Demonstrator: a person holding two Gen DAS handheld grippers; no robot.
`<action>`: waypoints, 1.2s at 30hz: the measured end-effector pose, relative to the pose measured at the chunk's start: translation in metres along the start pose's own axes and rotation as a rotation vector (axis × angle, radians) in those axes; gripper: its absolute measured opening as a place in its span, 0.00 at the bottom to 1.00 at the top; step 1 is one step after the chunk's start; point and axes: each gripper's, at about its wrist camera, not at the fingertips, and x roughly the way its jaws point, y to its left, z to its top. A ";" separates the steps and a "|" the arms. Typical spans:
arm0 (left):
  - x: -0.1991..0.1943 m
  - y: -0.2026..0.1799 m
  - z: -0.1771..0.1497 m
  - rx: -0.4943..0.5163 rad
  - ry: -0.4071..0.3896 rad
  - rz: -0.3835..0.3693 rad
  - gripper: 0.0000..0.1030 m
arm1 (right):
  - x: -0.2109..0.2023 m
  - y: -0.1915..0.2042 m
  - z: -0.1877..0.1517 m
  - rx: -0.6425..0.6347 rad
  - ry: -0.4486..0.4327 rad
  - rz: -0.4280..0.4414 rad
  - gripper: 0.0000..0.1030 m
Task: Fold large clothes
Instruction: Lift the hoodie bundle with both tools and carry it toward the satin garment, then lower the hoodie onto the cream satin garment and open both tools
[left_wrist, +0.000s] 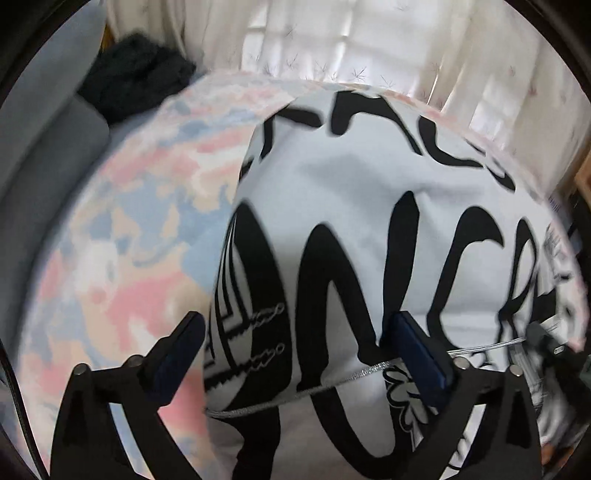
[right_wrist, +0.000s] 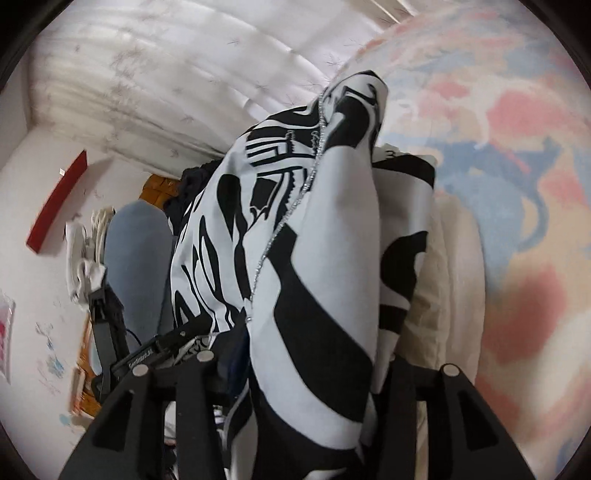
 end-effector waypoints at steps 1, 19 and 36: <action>0.002 -0.004 0.000 0.043 -0.023 0.041 1.00 | 0.004 0.003 -0.002 -0.028 -0.007 -0.015 0.42; 0.009 0.007 -0.025 -0.007 -0.071 0.010 1.00 | 0.020 -0.009 -0.010 -0.067 -0.010 -0.039 0.50; -0.131 -0.027 -0.086 0.153 -0.200 0.079 0.98 | -0.098 0.061 -0.062 -0.283 0.011 -0.309 0.81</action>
